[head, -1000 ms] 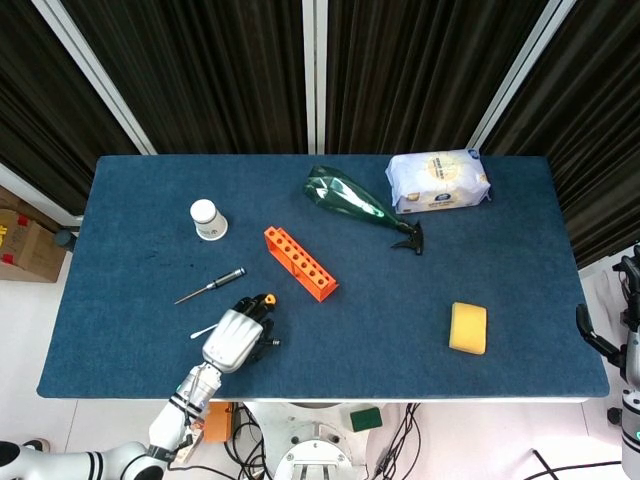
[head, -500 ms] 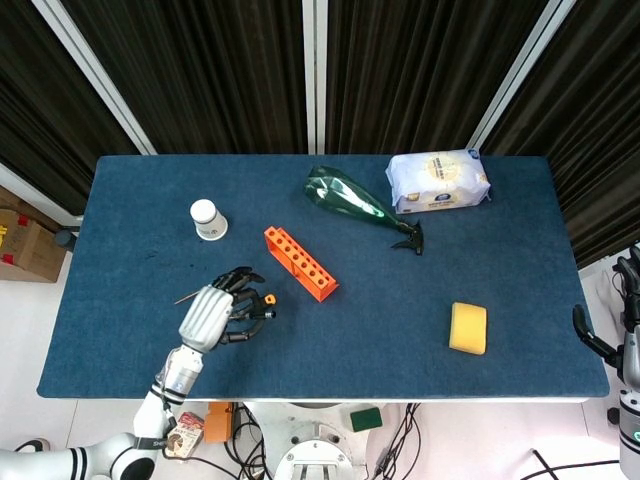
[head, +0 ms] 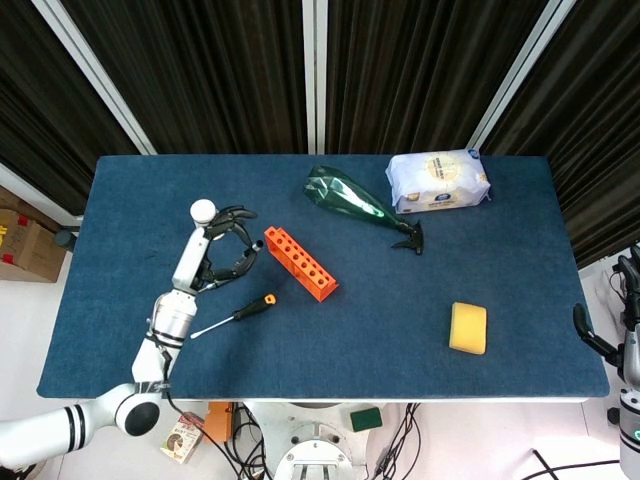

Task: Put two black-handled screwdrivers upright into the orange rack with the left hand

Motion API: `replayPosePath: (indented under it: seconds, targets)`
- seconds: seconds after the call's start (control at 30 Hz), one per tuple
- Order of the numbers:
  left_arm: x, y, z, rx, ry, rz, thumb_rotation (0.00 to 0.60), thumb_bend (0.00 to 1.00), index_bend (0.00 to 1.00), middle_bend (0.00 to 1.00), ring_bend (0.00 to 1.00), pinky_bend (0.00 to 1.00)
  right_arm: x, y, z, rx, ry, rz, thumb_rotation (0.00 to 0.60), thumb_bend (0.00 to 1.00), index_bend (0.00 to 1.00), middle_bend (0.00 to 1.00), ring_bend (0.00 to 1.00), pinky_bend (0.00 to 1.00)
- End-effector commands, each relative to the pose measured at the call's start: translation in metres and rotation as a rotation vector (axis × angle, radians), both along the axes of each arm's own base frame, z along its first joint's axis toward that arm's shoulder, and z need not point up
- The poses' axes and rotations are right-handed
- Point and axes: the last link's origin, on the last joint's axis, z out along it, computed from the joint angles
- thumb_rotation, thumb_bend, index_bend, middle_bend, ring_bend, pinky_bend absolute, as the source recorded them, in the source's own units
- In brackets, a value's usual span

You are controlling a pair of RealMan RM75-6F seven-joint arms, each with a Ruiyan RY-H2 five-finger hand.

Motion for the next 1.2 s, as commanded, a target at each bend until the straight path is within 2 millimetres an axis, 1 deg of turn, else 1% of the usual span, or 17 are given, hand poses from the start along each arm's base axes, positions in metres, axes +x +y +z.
replayPosePath:
  seconds: [0.03, 0.13, 0.27, 0.43, 0.53, 0.73, 0.97, 1.2]
  targets:
    - [0.011, 0.025, -0.005, -0.035, -0.107, 0.013, 0.6, 0.32, 0.61, 0.25, 0.1, 0.24, 0.0, 0.0, 0.001, 0.0, -0.001, -0.001, 0.6, 0.38, 0.0, 0.0, 0.0, 0.0]
    - [0.011, 0.035, -0.015, -0.061, -0.129, 0.026, 0.6, 0.32, 0.61, 0.24, 0.09, 0.23, -0.001, -0.001, 0.0, 0.003, -0.002, -0.007, 0.6, 0.38, 0.0, 0.0, 0.0, 0.0]
    - [0.015, 0.042, -0.032, -0.103, -0.169, 0.043, 0.6, 0.31, 0.61, 0.24, 0.09, 0.22, -0.003, -0.003, -0.002, 0.011, -0.005, -0.012, 0.6, 0.38, 0.0, 0.0, 0.0, 0.0]
    - [0.026, 0.053, -0.052, -0.135, -0.21, 0.047, 0.6, 0.31, 0.61, 0.24, 0.09, 0.21, -0.002, -0.005, -0.004, 0.018, -0.006, -0.009, 0.6, 0.38, 0.0, 0.0, 0.0, 0.0]
    - [0.033, 0.059, -0.06, -0.146, -0.223, 0.035, 0.6, 0.32, 0.61, 0.24, 0.09, 0.21, -0.001, -0.004, -0.004, 0.021, -0.002, -0.008, 0.6, 0.38, 0.0, 0.0, 0.0, 0.0]
    - [0.035, 0.069, -0.07, -0.153, -0.243, 0.035, 0.6, 0.34, 0.62, 0.24, 0.09, 0.21, -0.004, -0.004, -0.001, 0.016, -0.001, -0.021, 0.6, 0.38, 0.0, 0.0, 0.0, 0.0]
    - [0.035, 0.073, -0.081, -0.15, -0.222, 0.031, 0.6, 0.34, 0.62, 0.24, 0.09, 0.21, -0.006, -0.004, -0.002, 0.025, 0.004, -0.031, 0.6, 0.38, 0.0, 0.0, 0.0, 0.0]
    - [0.029, 0.081, -0.091, -0.151, -0.198, 0.05, 0.6, 0.34, 0.61, 0.24, 0.09, 0.2, -0.006, -0.002, -0.001, 0.024, 0.009, -0.033, 0.6, 0.38, 0.0, 0.0, 0.0, 0.0]
